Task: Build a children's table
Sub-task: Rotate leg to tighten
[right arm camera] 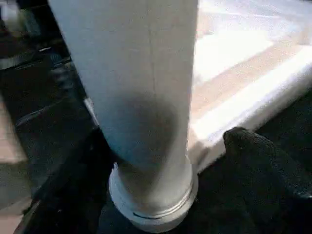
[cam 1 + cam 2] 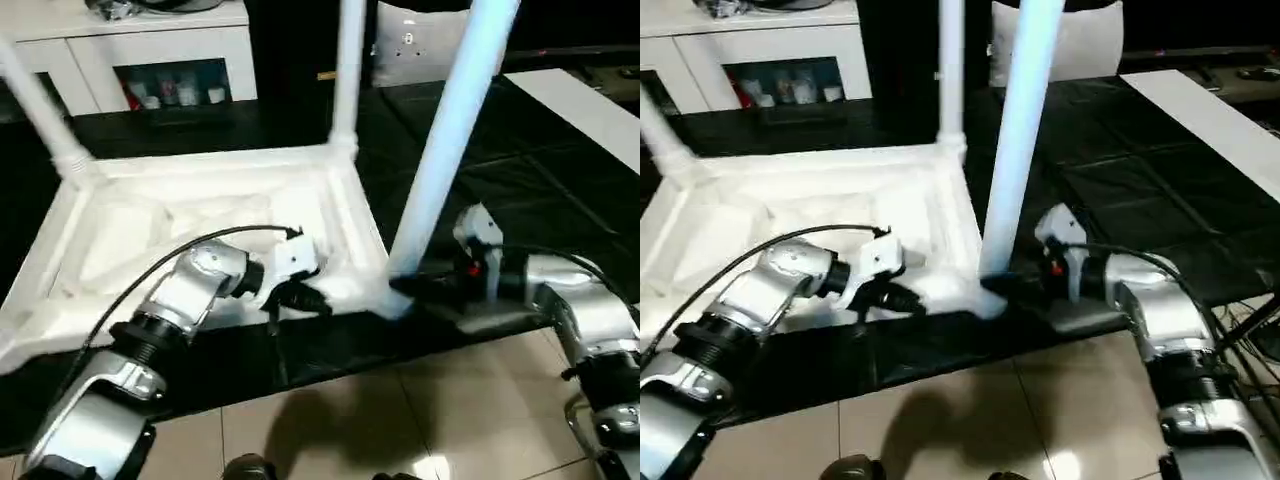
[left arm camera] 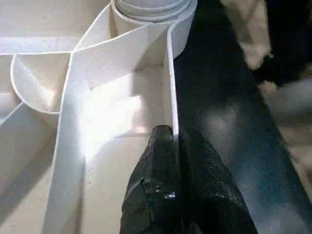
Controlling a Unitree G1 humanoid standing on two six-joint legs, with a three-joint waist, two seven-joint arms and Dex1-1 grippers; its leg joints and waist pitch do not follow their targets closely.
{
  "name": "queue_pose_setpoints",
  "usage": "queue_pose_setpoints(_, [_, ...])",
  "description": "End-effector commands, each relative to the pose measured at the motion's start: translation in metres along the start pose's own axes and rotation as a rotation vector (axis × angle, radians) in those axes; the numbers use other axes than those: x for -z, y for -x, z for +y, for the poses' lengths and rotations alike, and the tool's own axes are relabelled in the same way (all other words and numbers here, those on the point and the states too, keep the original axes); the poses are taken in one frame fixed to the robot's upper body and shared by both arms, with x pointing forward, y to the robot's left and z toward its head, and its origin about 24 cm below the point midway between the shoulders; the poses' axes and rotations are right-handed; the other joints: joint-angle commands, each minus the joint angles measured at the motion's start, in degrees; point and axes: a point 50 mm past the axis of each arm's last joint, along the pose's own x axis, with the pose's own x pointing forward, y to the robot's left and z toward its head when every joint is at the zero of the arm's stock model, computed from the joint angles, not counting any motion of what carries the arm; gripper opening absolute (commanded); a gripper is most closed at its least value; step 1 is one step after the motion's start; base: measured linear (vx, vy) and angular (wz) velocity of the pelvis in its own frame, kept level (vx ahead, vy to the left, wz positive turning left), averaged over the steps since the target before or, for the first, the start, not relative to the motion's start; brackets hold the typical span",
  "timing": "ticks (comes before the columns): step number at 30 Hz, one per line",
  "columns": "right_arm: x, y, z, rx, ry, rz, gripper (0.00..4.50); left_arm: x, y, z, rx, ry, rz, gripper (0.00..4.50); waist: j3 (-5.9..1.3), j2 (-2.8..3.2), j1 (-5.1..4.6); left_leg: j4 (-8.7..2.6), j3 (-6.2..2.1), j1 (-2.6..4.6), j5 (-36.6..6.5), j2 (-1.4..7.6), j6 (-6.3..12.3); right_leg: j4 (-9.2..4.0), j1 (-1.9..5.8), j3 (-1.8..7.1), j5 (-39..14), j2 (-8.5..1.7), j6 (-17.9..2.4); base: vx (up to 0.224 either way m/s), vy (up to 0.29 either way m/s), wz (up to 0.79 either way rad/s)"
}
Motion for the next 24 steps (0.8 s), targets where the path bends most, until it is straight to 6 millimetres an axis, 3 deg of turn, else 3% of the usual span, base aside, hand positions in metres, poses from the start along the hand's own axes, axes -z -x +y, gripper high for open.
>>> queue_pose_setpoints(1, [-0.003, 0.000, 0.007, -0.097, 0.003, 0.001, 3.54, -0.012, -0.004, -0.008, 0.132, -0.111, 0.009, 0.00, -4.48, -0.59, -0.17, -3.61, 0.03, 0.98, -10.92, 1.67, 4.71, -3.81, 3.42, 2.74, -14.04, -3.21, -12.27, 0.000, 0.000, 0.00])
queue_pose_setpoints(5, [-0.001, -0.001, 0.013, -0.171, -0.002, 0.017, 3.40, -0.014, -0.001, -0.010, 0.172, -0.134, 0.011, 0.00, -4.43, -0.70, 0.18, -3.74, -0.03, 1.18, -12.01, 1.80, 3.56, -3.93, 3.28, 2.79, -16.60, -3.43, -11.82, 0.000, 0.000, 0.00])
queue_pose_setpoints(7, [0.000, -0.001, 0.014, -0.189, -0.002, 0.017, 3.07, -0.014, -0.001, -0.011, 0.181, -0.140, 0.012, 0.00, -4.46, -0.80, 0.19, -3.74, -0.02, 1.17, -12.00, 1.79, 3.34, -3.93, 3.26, 2.82, -16.73, -3.38, -11.70, 0.000, 0.000, 0.00])
queue_pose_setpoints(14, [0.001, -0.002, 0.023, -0.285, -0.043, 0.016, 2.55, -0.016, -0.002, -0.011, 0.200, -0.156, 0.004, 0.00, -4.57, -0.96, 0.41, -3.64, -0.05, 0.96, -11.11, 1.66, 3.40, -3.92, 3.44, 2.78, -17.01, -3.43, -11.10, 0.000, 0.000, 0.00])
queue_pose_setpoints(21, [0.004, -0.004, 0.026, -0.302, -0.087, -0.005, 2.15, -0.015, -0.004, -0.012, 0.195, -0.133, -0.008, 0.00, -4.72, -0.95, 0.51, -3.52, -0.03, 1.02, -10.59, 1.68, 3.24, -3.85, 3.34, 2.76, -16.83, -3.43, -11.03, 0.000, 0.000, 0.00])
queue_pose_setpoints(24, [0.002, -0.010, 0.023, -0.215, -0.115, -0.034, 2.11, -0.017, -0.007, -0.009, 0.147, -0.076, -0.044, 0.00, -4.82, -0.88, 0.52, -3.48, -0.03, 0.95, -10.25, 1.65, 3.02, -3.72, 3.44, 2.79, -16.48, -3.43, -11.18, 0.000, 0.000, 0.00])
